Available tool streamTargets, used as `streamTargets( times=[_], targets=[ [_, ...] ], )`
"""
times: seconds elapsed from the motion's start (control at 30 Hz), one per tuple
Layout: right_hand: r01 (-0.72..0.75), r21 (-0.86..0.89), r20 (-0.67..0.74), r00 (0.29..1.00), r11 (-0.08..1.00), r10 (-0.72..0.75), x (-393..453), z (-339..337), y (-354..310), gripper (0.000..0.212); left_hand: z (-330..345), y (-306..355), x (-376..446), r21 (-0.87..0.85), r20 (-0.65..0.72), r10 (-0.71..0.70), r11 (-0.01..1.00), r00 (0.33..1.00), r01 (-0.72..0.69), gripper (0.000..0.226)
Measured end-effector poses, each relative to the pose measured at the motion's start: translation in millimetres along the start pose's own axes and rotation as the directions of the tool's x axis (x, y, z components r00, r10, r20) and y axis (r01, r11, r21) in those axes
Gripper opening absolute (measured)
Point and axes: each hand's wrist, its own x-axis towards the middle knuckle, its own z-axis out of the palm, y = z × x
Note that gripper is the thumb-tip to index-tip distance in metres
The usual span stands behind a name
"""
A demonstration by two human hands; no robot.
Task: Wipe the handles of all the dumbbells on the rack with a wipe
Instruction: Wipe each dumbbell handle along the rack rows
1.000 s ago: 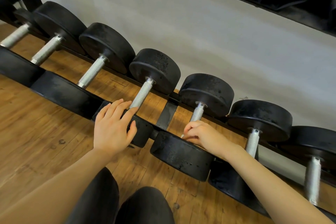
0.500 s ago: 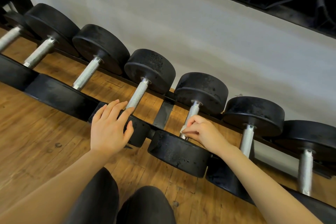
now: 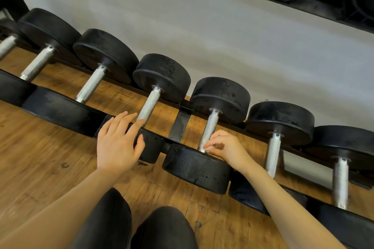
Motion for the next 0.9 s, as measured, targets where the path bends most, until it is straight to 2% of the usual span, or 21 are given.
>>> streamTargets(
  times=[0.1,0.2,0.27,0.4,0.47,0.63,0.7,0.8,0.9],
  targets=[
    [-0.011,-0.008,0.067,0.998,1.000,0.012,-1.6,-3.0,0.4,0.009,1.4,-0.9,-0.4,-0.002,-0.006,0.005,1.000,1.000,-0.005,0.046],
    [-0.021,0.033,-0.088,0.996,0.999,0.024,1.4,-4.3,4.7,0.012,1.4,-1.2,-0.7,-0.003,-0.024,0.011,1.000,1.000,-0.011,0.045],
    [-0.038,0.071,-0.131,0.990,0.997,0.047,2.5,-2.6,5.6,0.016,1.7,-0.9,-1.1,-0.005,-0.034,0.013,1.000,0.999,-0.013,0.045],
    [-0.060,0.058,0.045,0.997,0.997,0.058,-2.0,-0.5,0.7,0.012,2.1,-0.7,-0.3,0.005,-0.034,0.009,1.000,0.999,-0.009,0.045],
    [-0.062,0.068,0.072,0.996,0.996,0.057,-3.6,-1.3,0.5,0.012,2.0,-0.3,-0.4,0.007,-0.031,0.007,1.000,1.000,-0.006,0.046],
    [-0.029,0.047,-0.132,0.991,0.998,0.035,-0.5,4.4,4.5,0.013,2.2,-0.1,-0.2,0.005,-0.029,0.001,1.000,1.000,-0.001,0.047],
    [-0.040,0.050,-0.103,0.994,0.998,0.045,-1.3,4.6,3.7,0.012,2.4,0.1,-0.7,0.003,-0.033,0.001,1.000,0.999,-0.001,0.046],
    [-0.072,0.073,0.040,0.997,0.995,0.069,-3.2,0.5,-1.3,0.012,1.9,0.1,-0.6,-0.003,-0.046,0.001,1.000,0.999,-0.001,0.045],
    [-0.064,0.043,0.014,0.998,0.997,0.064,-1.7,0.2,-1.7,0.010,2.5,0.3,-0.8,-0.001,-0.042,-0.002,1.000,0.999,0.002,0.045]
  ],
)
